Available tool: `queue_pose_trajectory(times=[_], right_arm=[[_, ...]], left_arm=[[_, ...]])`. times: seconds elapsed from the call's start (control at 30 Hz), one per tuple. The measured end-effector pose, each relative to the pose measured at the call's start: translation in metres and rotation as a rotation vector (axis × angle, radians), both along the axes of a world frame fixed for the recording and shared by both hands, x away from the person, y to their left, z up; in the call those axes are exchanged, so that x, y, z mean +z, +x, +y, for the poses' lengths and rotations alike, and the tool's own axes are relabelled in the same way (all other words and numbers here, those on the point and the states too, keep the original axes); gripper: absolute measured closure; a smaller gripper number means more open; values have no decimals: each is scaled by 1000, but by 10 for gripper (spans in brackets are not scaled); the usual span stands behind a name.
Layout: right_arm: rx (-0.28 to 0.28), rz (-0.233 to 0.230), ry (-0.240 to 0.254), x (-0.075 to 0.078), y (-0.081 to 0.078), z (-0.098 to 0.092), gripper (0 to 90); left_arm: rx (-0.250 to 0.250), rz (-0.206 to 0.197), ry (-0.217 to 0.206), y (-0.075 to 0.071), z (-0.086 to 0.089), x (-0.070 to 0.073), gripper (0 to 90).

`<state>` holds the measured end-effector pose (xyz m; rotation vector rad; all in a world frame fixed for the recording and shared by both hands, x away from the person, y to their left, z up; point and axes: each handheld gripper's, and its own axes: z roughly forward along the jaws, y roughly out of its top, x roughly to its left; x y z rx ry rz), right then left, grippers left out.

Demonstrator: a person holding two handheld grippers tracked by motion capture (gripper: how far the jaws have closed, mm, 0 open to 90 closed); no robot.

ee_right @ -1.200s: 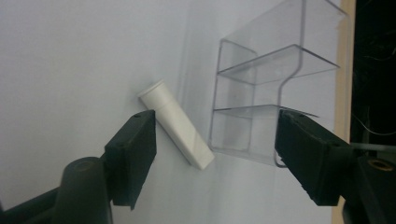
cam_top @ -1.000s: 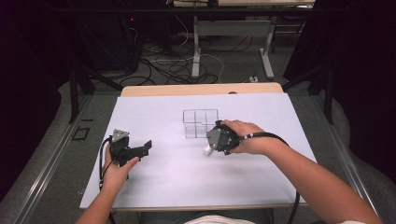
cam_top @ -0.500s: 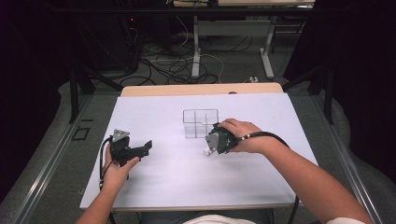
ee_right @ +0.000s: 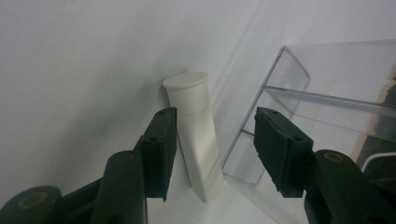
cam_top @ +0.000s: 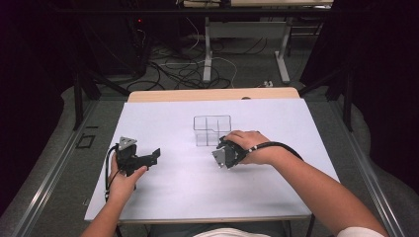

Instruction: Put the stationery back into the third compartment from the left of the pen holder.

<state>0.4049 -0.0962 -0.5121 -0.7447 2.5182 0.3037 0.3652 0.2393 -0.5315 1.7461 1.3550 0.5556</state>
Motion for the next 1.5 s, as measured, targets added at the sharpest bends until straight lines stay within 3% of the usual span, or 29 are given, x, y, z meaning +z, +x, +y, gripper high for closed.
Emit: queue_pose_trajectory(times=[0.1,0.3,0.37,0.43,0.47,0.57,0.63,0.67,0.73,0.83,0.87,0.97,1.1,1.17,1.23,1.37,1.47,1.5], right_arm=[[21,-26,-36,-3,0,1,489],[31,-9,-73,-9,2,1,495],[35,-28,-52,-12,3,2,499],[40,-6,-67,-14,4,3,504],[48,-30,-55,-15,5,4,505],[43,0,-72,-18,6,5,510],[45,-10,-54,-21,7,4,514],[51,-1,-80,-20,8,6,517],[63,-15,-54,-23,8,6,527],[67,7,-96,-23,8,8,548],[68,1,-67,-24,8,7,561],[70,26,-98,-23,8,8,623],[116,-7,-104,-23,8,8,660],[129,1,-130,-22,8,9,662],[137,-14,-108,-23,8,8,663],[122,8,-126,-23,7,8,664],[127,-6,-104,-24,7,8,665],[125,-6,-130,-22,6,9,665]], left_arm=[[0,-1,1,0,0,0,8],[-6,13,2,0,1,-1,8],[-4,15,-4,1,0,-1,8],[-7,18,-2,1,0,-2,8],[-7,18,-1,2,0,-2,8],[-4,18,-2,1,1,-2,8],[-2,17,-3,1,1,-2,8],[-2,14,-2,1,1,-2,9],[-2,15,-2,2,1,-2,9],[-9,21,3,2,0,-2,9],[-8,18,1,2,-1,-3,9],[-9,18,1,2,-1,-3,9],[-9,20,3,2,0,-2,9],[-7,21,2,2,0,-2,9],[-7,19,1,2,-1,-3,9],[-9,19,1,2,-1,-3,9],[-10,20,3,2,-1,-3,9],[-10,19,3,2,-1,-3,9]])
